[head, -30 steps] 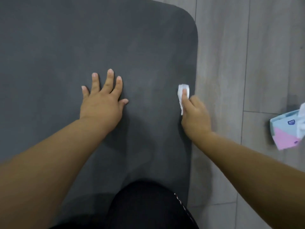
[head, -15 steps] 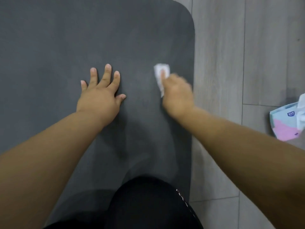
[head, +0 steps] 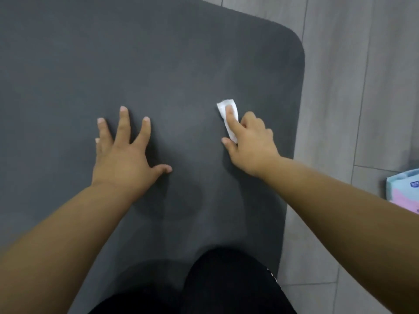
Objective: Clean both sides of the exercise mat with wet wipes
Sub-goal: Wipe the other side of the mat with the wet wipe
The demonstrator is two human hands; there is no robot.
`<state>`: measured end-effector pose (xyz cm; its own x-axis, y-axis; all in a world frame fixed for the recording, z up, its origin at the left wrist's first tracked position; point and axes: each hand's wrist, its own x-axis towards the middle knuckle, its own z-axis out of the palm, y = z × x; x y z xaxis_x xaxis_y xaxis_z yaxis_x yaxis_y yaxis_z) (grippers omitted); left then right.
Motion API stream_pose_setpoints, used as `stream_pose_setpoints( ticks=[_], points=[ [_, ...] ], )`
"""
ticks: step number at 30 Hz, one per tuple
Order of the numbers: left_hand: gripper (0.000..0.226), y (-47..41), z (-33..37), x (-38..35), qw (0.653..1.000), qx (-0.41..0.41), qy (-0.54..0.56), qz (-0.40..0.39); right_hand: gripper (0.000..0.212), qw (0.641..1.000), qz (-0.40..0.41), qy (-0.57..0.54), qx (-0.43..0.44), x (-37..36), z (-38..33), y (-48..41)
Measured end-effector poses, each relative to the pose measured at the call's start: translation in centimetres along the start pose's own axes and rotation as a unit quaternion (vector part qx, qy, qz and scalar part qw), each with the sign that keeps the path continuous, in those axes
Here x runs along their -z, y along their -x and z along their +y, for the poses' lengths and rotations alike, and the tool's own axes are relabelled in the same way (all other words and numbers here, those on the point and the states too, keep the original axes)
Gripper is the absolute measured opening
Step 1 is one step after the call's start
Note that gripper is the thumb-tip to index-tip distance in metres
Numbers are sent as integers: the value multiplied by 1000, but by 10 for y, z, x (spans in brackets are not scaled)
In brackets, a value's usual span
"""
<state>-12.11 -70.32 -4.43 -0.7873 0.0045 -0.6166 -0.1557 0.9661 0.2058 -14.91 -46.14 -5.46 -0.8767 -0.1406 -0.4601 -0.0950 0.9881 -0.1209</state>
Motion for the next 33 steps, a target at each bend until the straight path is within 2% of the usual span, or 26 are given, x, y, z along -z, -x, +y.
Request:
stream_pose_setpoints(
  ticks=[7, 19, 25, 33],
  points=[
    [113, -11, 6, 7, 995, 0, -9, -100, 84, 982, -155, -93, -57, 23, -5, -20],
    [108, -19, 13, 13, 986, -9, -60, -158, 81, 982, -150, -68, -90, 24, -19, -18],
    [108, -19, 11, 13, 985, -6, -63, -158, 80, 984, -155, -57, -69, 22, -14, -20],
    [109, -15, 4, 11, 989, 27, -26, -142, 86, 973, -221, 33, 65, 36, -4, -35]
  ],
)
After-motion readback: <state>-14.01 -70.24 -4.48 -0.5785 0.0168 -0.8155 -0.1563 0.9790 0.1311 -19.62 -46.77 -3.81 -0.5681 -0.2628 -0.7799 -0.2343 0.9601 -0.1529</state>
